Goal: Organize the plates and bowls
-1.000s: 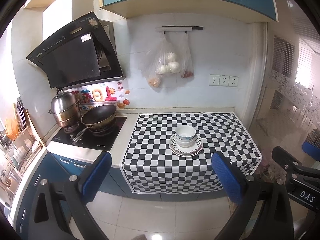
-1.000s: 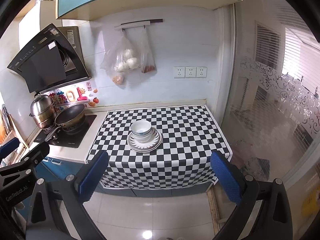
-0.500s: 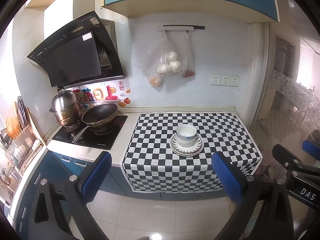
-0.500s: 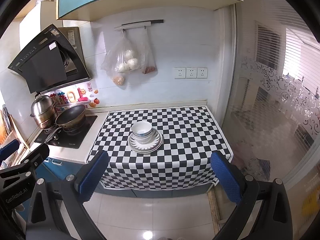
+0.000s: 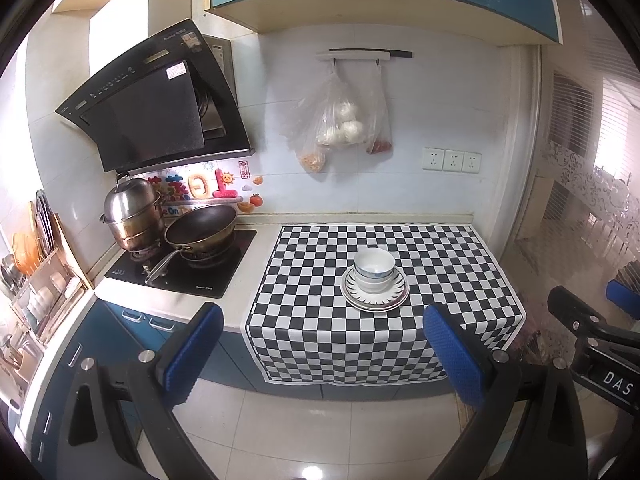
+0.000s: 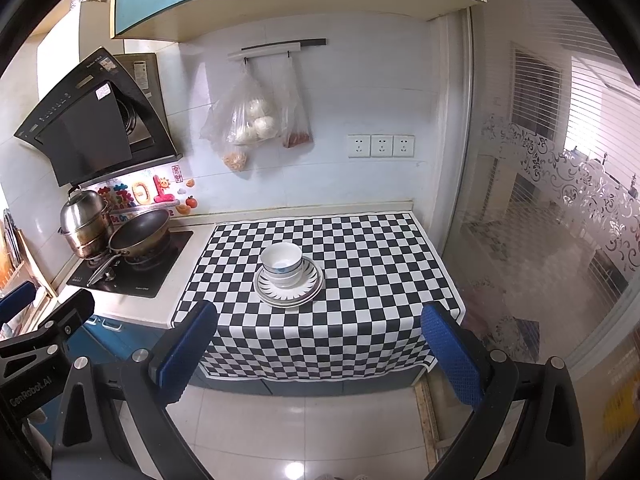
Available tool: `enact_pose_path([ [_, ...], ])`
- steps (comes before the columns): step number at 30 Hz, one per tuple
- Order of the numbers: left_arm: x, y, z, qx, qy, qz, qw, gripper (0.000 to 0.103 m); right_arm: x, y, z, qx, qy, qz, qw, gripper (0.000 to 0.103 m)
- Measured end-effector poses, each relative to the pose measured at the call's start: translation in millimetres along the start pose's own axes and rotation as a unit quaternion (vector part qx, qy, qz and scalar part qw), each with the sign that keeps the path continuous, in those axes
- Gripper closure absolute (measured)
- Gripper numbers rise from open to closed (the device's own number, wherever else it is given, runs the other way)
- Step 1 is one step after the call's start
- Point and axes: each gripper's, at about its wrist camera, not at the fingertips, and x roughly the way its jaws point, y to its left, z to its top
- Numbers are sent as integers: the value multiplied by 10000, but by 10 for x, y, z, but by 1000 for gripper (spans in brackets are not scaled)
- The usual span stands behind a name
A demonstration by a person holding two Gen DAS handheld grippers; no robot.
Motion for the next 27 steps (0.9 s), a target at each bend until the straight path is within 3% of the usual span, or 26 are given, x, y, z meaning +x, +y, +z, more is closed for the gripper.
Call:
enact_pose_path([
  [27, 14, 12, 12, -2, 28, 14, 10000, 1, 107, -118, 4, -37, 55, 29, 10000, 0],
])
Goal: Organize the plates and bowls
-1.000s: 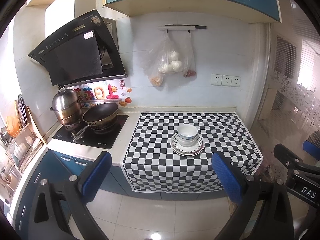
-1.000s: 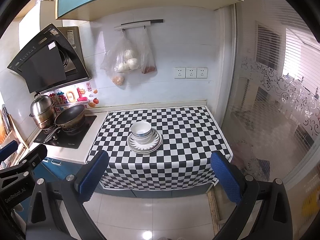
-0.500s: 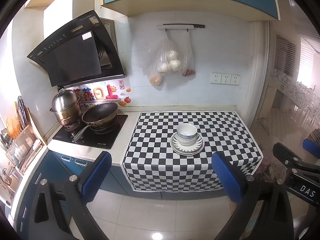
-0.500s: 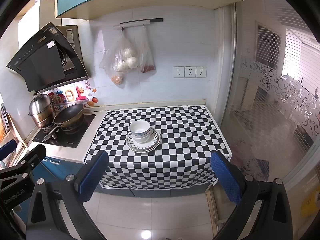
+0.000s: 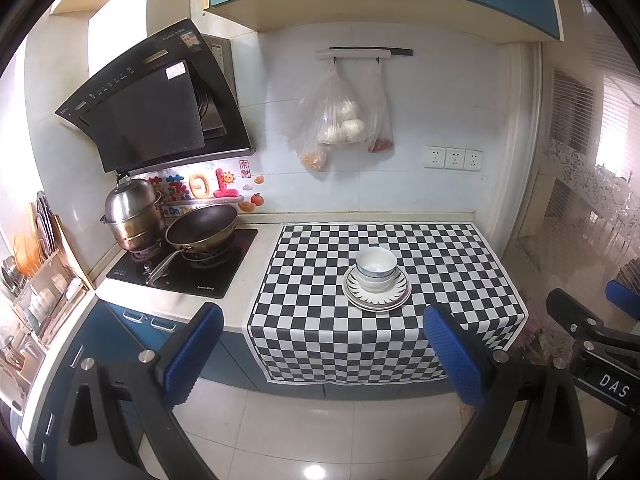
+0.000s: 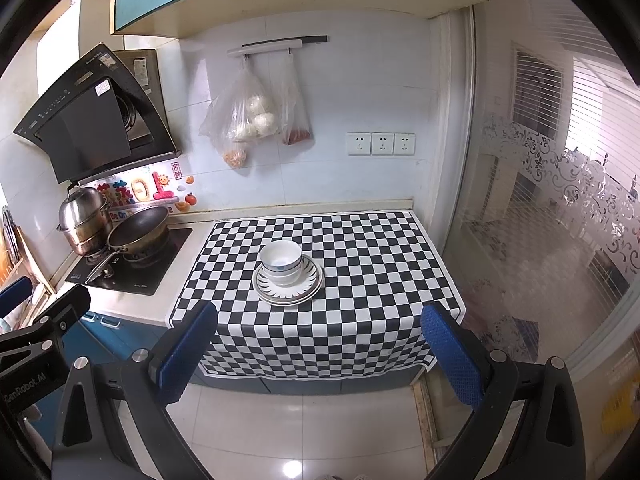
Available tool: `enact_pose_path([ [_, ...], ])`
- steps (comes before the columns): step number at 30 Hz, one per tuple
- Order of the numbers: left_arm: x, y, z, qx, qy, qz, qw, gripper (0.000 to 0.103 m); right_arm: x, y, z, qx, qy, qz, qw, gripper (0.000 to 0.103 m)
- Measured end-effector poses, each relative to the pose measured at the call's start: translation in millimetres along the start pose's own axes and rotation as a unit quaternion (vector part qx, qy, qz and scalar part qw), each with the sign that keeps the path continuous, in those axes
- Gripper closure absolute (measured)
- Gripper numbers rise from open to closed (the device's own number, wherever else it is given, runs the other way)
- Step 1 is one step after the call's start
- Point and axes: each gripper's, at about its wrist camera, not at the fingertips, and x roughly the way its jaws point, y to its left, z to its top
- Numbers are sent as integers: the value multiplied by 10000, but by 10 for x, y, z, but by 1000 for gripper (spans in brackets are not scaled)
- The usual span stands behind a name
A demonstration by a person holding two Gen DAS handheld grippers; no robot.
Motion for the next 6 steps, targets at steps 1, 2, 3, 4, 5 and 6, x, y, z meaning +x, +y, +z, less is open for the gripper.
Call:
enact_pose_path([
  [1, 3, 9, 1, -3, 5, -7, 10000, 1, 10, -2, 3, -12, 3, 0, 10000, 0],
  [2, 4, 13, 2, 0, 0, -12, 10000, 1, 18, 1, 9, -19, 9, 5, 10000, 0],
  [3, 7, 20, 2, -2, -5, 8, 10000, 1, 27, 3, 20, -26, 14, 10, 10000, 0],
  [4, 10, 21, 4, 1, -13, 13, 10000, 1, 34, 2, 21, -34, 15, 8, 10000, 0],
  [5, 16, 28, 5, 6, -21, 16, 10000, 1, 39, 3, 23, -39, 13, 4, 10000, 0],
  [6, 22, 36, 8, 7, -34, 23, 10000, 1, 46, -3, 26, -36, 13, 7, 10000, 0],
])
